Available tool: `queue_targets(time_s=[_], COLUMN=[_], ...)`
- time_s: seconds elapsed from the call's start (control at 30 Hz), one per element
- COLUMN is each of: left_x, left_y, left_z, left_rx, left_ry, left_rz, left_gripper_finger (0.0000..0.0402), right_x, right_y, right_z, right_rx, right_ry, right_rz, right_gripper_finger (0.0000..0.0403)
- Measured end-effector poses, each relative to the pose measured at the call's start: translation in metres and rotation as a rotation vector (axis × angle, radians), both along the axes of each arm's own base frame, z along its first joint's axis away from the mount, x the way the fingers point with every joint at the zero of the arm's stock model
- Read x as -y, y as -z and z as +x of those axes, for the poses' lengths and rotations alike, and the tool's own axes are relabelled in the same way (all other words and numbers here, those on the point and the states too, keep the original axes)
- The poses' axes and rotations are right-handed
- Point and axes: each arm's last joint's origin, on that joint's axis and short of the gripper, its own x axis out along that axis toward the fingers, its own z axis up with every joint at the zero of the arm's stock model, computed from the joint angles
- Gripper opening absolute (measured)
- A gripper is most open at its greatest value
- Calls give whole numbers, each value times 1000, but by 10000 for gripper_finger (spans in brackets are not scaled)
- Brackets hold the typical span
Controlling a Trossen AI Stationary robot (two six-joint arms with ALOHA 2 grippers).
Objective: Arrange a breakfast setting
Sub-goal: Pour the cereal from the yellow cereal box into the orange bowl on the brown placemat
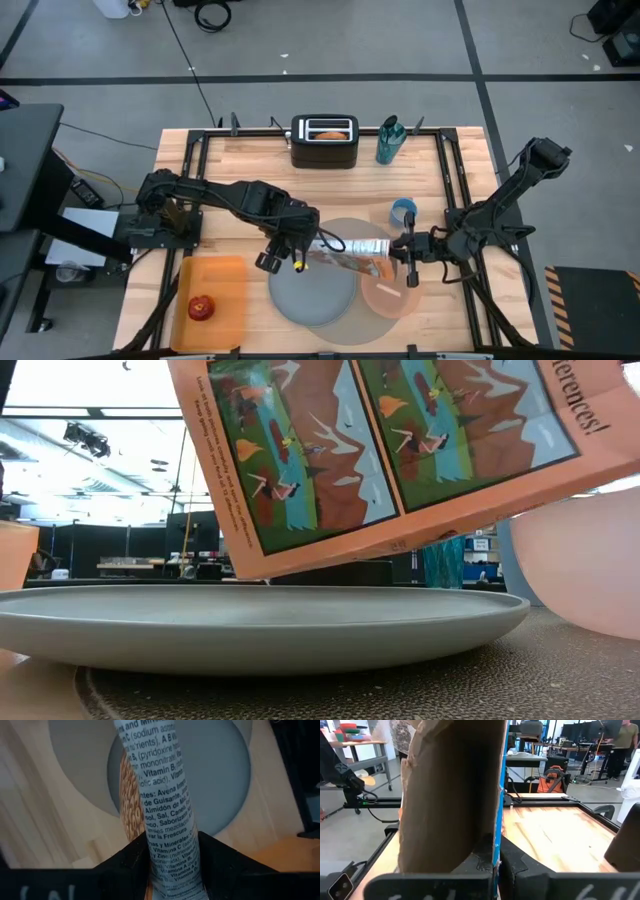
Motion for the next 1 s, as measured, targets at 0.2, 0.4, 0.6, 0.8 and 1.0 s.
queue_targets(time_s=[0.2, 0.4, 0.6, 0.8, 1.0], left_x=[1, 1, 0, 0, 10], left_y=[8, 3, 2, -6, -5], left_z=[7, 9, 7, -1, -2], left_rx=[-12, 42, 31, 52, 112], left_ry=[-9, -60, -72, -95, -63], left_rz=[18, -1, 4, 26, 91], left_gripper_finger=[163, 213, 263, 263, 254], right_x=[-1, -2, -2, -2, -2], right_y=[2, 4, 4, 5, 7], right_z=[-1, -3, -3, -3, -3], right_rx=[-11, -25, -27, -35, -44], right_ry=[10, 32, 32, 33, 34], right_rz=[15, 17, 17, 15, 24], right_gripper_finger=[8, 8, 8, 7, 7])
